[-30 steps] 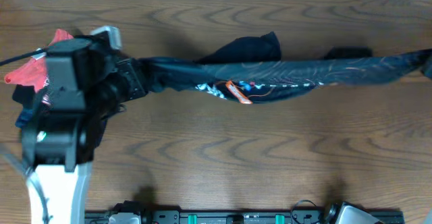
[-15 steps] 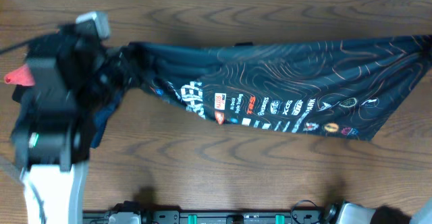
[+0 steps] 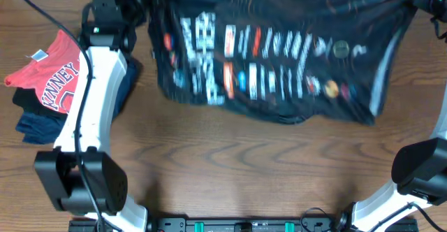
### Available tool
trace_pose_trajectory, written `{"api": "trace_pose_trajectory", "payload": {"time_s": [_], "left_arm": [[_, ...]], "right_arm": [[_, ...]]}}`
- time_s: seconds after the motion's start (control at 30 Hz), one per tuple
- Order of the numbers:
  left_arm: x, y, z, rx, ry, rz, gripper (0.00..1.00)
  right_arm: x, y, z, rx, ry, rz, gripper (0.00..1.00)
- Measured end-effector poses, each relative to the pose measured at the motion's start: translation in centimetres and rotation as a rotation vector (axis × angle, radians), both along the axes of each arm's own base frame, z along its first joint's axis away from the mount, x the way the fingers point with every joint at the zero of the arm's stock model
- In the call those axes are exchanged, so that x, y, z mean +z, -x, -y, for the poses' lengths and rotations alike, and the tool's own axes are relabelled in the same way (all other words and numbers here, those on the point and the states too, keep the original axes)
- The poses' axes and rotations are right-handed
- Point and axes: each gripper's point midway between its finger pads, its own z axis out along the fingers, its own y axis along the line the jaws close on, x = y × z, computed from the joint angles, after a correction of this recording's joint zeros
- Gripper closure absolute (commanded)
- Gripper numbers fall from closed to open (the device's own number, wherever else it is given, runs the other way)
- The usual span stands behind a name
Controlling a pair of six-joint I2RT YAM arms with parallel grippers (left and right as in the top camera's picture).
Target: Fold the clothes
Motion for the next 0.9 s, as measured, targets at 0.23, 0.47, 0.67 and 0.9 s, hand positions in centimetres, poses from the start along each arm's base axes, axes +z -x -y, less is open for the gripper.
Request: {"api": "trace_pose_trajectory", "payload": {"time_s": [0.23,0.47,0.67,0.9], "left_arm": [[14.7,1.0,-0.9,0.016,0.082,0.286,0.94],[12.7,9.3,-0.3,-0.058,0.07,-0.033,0.94],[1.9,17.2,0.7,-0.137,0.011,-0.563,0.94],[-8.1,23.9,2.7,-0.289,-0.064,-0.974,0.94]], "right_arm": [[12.5,1.8,-0.3,-0.035,0.077,0.218,0.99],[13.4,8.8,-0.1,-0.121,0.147,0.052,0.99],[4.5,14.0,0.3,-0.147,0.125,-0.378,0.99],[-5.8,20.4,1.8,-0.181,0.009,-0.832,0.99]]}}
